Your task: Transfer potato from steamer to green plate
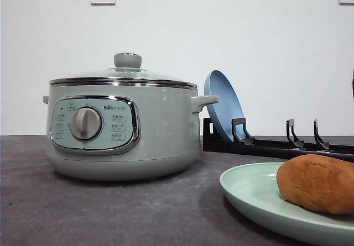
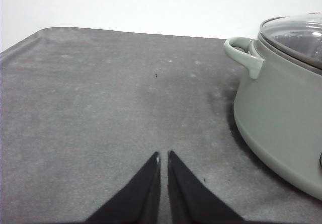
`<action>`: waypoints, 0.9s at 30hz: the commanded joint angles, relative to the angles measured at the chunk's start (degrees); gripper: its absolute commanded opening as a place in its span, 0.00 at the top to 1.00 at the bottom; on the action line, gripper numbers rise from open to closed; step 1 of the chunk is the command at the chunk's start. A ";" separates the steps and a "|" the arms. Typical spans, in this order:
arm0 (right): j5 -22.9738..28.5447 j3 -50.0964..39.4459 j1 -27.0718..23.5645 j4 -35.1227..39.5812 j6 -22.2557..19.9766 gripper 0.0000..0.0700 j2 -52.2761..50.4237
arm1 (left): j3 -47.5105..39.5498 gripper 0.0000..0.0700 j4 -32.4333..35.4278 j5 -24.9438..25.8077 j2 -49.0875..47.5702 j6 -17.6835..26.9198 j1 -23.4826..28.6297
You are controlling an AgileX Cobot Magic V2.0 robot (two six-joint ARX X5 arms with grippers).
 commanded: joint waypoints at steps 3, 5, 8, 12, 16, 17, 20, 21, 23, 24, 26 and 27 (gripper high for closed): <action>0.01 -0.28 0.00 0.63 -0.39 0.97 -0.15 | -1.16 0.97 -0.37 -0.17 -0.09 0.74 0.11; 0.01 -0.28 0.01 0.62 -0.39 0.97 -0.15 | -1.16 0.97 -0.37 -0.17 -0.09 0.74 0.11; 0.01 -0.28 0.00 0.63 -0.39 0.97 -0.15 | -1.16 0.97 -0.37 -0.17 -0.09 0.74 0.11; 0.02 -0.28 0.00 0.64 -0.39 0.97 -0.15 | -1.16 0.97 -0.37 -0.17 -0.09 0.74 0.11; 0.02 -0.28 0.00 0.64 -0.39 0.97 -0.15 | -1.16 0.97 -0.37 -0.17 -0.09 0.74 0.11; 0.02 -0.28 0.01 0.64 -0.39 0.97 -0.15 | -1.16 0.97 -0.37 -0.17 -0.09 0.74 0.11; 0.03 -0.28 0.00 0.63 -0.39 0.97 -0.15 | -1.16 0.97 -0.37 -0.17 -0.09 0.74 0.11; 0.03 -0.28 0.00 0.63 -0.39 0.97 -0.15 | -1.16 0.97 -0.37 -0.17 -0.09 0.74 0.11; 0.02 -0.28 0.01 0.63 -0.39 0.97 -0.15 | -1.16 0.97 -0.37 -0.17 -0.09 0.74 0.11; 0.03 -0.28 0.01 0.63 -0.39 0.97 -0.15 | -1.16 0.97 -0.37 -0.17 -0.09 0.74 0.11; 0.02 -0.28 0.00 0.64 -0.39 0.97 -0.15 | -1.16 0.97 -0.37 -0.17 -0.09 0.74 0.11; 0.03 -0.28 0.00 0.63 -0.39 0.97 -0.15 | -1.16 0.97 -0.37 -0.17 -0.09 0.74 0.11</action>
